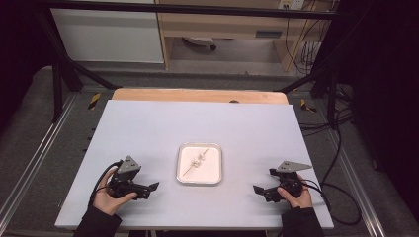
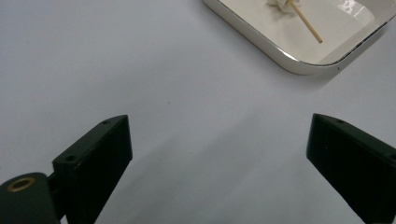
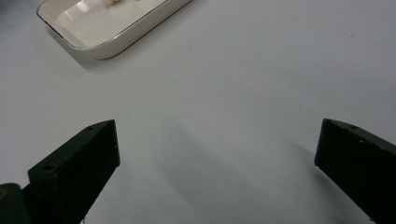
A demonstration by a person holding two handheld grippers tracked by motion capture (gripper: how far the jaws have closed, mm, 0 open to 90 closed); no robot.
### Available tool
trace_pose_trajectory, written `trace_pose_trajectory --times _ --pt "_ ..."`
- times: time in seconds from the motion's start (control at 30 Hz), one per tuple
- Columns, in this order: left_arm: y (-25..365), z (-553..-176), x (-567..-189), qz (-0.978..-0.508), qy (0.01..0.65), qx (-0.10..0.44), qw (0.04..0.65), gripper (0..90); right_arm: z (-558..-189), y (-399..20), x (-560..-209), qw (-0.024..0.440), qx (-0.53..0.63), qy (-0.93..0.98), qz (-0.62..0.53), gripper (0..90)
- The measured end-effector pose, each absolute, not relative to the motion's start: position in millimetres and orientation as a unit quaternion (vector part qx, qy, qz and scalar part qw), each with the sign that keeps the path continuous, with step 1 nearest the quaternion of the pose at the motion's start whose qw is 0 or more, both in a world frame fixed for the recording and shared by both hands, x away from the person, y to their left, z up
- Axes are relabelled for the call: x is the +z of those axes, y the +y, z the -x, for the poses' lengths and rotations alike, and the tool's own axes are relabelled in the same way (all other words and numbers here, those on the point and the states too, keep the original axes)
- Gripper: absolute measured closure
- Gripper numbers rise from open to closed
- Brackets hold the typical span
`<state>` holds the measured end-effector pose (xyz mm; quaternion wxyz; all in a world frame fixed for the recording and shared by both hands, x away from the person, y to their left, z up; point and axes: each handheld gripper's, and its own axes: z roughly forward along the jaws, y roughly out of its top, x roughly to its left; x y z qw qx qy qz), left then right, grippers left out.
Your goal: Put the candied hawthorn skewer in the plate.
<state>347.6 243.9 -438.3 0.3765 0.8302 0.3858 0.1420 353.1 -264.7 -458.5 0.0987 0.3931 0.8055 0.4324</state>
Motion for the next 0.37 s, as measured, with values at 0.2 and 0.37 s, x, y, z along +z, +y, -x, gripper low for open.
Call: trace_pose_trajectory --times 0.2,0.37 --pt "253.6 -344.6 -446.4 -0.826 0.392 0.135 0.382 6.6 -352.5 -265.8 -458.2 0.099 0.430 0.805 -0.395 0.6" --pt "254.4 -345.6 -448.8 -0.826 0.394 0.135 0.381 6.8 -352.4 -266.5 -457.5 0.099 0.432 0.805 -0.394 0.6"
